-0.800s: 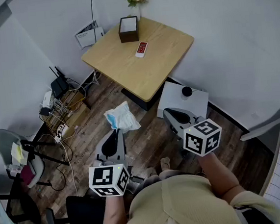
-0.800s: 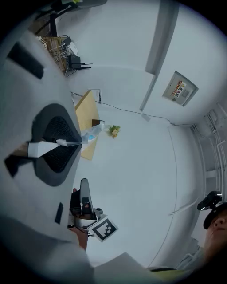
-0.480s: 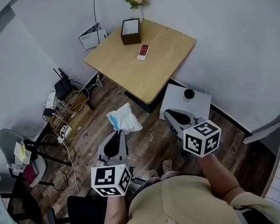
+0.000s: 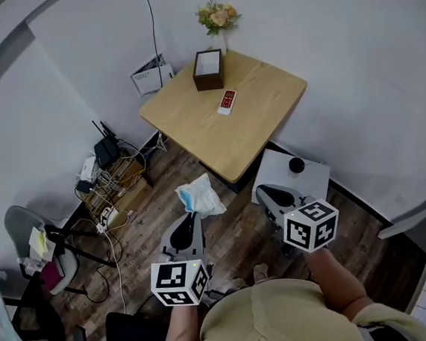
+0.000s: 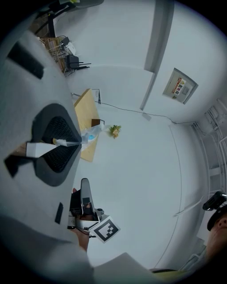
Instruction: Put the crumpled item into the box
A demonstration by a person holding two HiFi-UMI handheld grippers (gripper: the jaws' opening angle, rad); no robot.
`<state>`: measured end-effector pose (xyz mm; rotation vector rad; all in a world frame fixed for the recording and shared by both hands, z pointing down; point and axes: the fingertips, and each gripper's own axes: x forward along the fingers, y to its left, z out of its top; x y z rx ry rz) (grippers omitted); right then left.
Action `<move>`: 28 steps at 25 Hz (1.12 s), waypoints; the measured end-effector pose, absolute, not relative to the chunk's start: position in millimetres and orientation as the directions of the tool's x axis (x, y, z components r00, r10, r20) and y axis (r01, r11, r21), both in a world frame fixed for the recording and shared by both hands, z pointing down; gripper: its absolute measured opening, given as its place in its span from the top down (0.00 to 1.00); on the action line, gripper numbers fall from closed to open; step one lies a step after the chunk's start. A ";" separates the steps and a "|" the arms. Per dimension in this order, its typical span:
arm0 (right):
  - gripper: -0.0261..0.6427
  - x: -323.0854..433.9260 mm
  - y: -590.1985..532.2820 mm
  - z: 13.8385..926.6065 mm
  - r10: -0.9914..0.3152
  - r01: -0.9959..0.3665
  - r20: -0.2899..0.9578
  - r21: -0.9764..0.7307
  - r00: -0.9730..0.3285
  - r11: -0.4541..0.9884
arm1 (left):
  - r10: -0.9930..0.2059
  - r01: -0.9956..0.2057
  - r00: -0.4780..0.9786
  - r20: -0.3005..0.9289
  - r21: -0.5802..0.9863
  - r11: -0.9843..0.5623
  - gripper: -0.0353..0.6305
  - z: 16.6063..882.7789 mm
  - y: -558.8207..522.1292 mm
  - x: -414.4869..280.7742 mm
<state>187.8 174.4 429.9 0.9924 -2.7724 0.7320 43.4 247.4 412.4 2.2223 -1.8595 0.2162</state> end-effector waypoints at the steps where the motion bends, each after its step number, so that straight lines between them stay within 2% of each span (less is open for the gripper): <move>1: 0.92 187.2 171.7 430.6 -0.565 -0.619 0.259 -0.402 -0.783 0.675 | -0.948 -0.983 0.181 0.262 0.087 -0.164 0.90 413.9 243.7 44.4; 21: 0.92 168.5 137.1 449.7 -0.493 -0.584 0.314 -0.419 -0.812 0.695 | -0.945 -0.990 0.132 0.301 0.083 -0.112 0.90 431.2 211.2 38.6; 28: 0.92 146.9 117.8 460.8 -0.500 -0.610 0.350 -0.411 -0.792 0.677 | -0.934 -0.982 0.181 0.309 0.104 -0.156 0.90 442.2 180.8 21.8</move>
